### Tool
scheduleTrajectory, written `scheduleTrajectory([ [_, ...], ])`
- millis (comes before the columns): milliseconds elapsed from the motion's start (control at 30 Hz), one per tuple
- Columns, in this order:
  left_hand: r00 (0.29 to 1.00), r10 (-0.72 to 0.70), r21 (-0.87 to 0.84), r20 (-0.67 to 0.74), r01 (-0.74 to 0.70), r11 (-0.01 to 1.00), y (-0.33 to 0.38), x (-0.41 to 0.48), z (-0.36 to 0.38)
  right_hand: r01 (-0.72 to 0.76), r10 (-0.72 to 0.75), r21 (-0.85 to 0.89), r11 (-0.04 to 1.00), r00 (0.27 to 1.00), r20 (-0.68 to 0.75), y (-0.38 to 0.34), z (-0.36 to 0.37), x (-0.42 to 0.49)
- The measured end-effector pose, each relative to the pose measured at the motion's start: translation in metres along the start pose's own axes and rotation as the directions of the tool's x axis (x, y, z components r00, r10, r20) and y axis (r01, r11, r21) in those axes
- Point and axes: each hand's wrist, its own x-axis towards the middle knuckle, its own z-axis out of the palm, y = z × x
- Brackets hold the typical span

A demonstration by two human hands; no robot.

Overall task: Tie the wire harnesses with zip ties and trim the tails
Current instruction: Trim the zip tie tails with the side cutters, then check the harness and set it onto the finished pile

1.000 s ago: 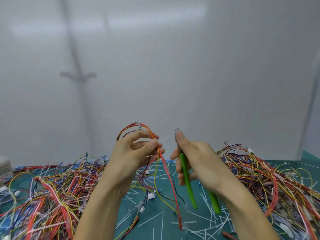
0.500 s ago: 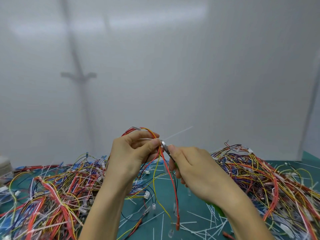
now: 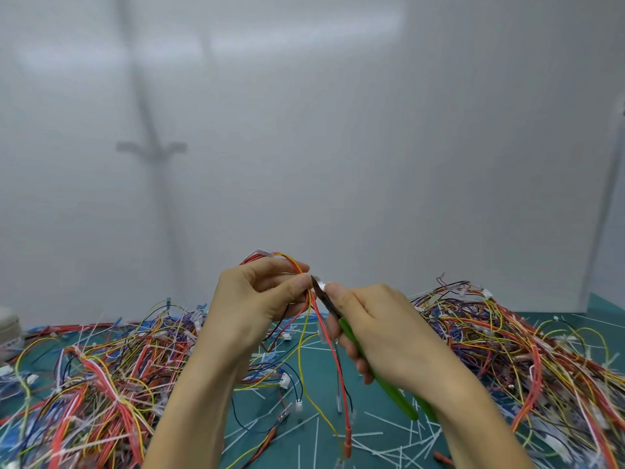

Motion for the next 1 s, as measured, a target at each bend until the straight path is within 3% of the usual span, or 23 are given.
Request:
scheduleTrajectory([
  [133, 0.998, -0.031, 0.067, -0.045, 0.034, 0.997, -0.001, 0.003, -0.004, -0.073, 0.077, 0.059, 0.996, 0.995, -0.071, 0.006, 0.002, 0.004],
  [267, 0.993, -0.068, 0.142, -0.096, 0.081, 0.987, -0.005, 0.007, -0.007, -0.137, 0.125, -0.154, 0.979, 0.988, -0.087, 0.023, 0.004, 0.009],
  [367, 0.996, -0.056, 0.208, -0.072, 0.070, 0.976, -0.007, 0.008, -0.009, -0.236, 0.230, -0.216, 0.948, 0.972, -0.052, 0.047, 0.009, 0.015],
  [533, 0.996, -0.034, 0.261, -0.084, 0.055, 0.964, -0.006, 0.006, -0.005, -0.329, 0.385, -0.527, 0.784, 0.923, -0.004, 0.083, 0.026, 0.020],
  [767, 0.991, -0.041, 0.227, -0.129, 0.070, 0.971, -0.009, 0.008, 0.001, -0.328, 0.431, -0.686, 0.650, 0.902, -0.023, 0.106, 0.053, 0.017],
  [1000, 0.991, -0.037, 0.242, -0.130, 0.068, 0.968, -0.015, 0.011, 0.003, -0.321, 0.462, -0.715, 0.621, 0.887, 0.004, 0.114, 0.073, 0.014],
])
